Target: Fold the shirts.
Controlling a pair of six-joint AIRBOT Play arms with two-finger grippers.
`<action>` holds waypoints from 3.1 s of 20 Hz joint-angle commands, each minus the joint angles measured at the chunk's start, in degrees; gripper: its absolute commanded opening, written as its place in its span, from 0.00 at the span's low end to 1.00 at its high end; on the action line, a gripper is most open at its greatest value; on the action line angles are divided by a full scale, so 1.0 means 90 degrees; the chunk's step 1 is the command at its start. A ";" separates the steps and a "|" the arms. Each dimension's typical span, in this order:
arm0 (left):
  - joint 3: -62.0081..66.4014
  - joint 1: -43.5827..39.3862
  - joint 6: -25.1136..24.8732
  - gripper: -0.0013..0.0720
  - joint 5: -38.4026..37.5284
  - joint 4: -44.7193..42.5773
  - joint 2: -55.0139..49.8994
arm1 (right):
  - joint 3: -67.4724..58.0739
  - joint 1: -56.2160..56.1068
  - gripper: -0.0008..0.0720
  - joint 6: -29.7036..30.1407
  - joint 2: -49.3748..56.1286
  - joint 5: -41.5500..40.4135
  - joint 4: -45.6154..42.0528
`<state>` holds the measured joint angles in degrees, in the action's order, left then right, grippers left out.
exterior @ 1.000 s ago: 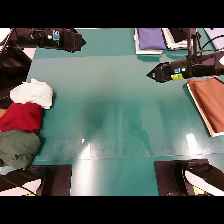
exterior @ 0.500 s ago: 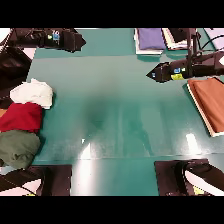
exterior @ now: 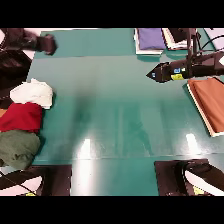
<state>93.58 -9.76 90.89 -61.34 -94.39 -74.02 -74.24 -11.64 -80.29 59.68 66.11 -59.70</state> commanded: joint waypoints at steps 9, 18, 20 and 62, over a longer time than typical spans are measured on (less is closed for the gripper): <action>-0.3361 0.1787 0.0566 0.80 0.1450 -0.0454 -0.0476 | -0.0002 -0.0007 0.04 -0.0002 -0.0002 -0.0146 0.0002; -0.2132 0.1729 0.0512 0.05 0.0719 -0.0243 0.0022 | -0.0141 0.0000 0.04 -0.0005 -0.0233 -0.0687 0.0005; -0.1382 0.1569 0.0413 0.05 0.0741 -0.0245 0.0792 | -0.0641 0.0053 0.04 -0.0002 -0.0335 -0.0755 -0.0036; 0.0109 -0.1134 -0.0279 0.86 -0.0197 0.2392 -0.2132 | 0.4643 0.3551 0.62 0.0483 -0.0325 0.0423 -0.1146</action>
<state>94.63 -20.16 88.84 -63.00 -74.02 -91.29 -37.15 20.18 -76.60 56.73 74.43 -69.78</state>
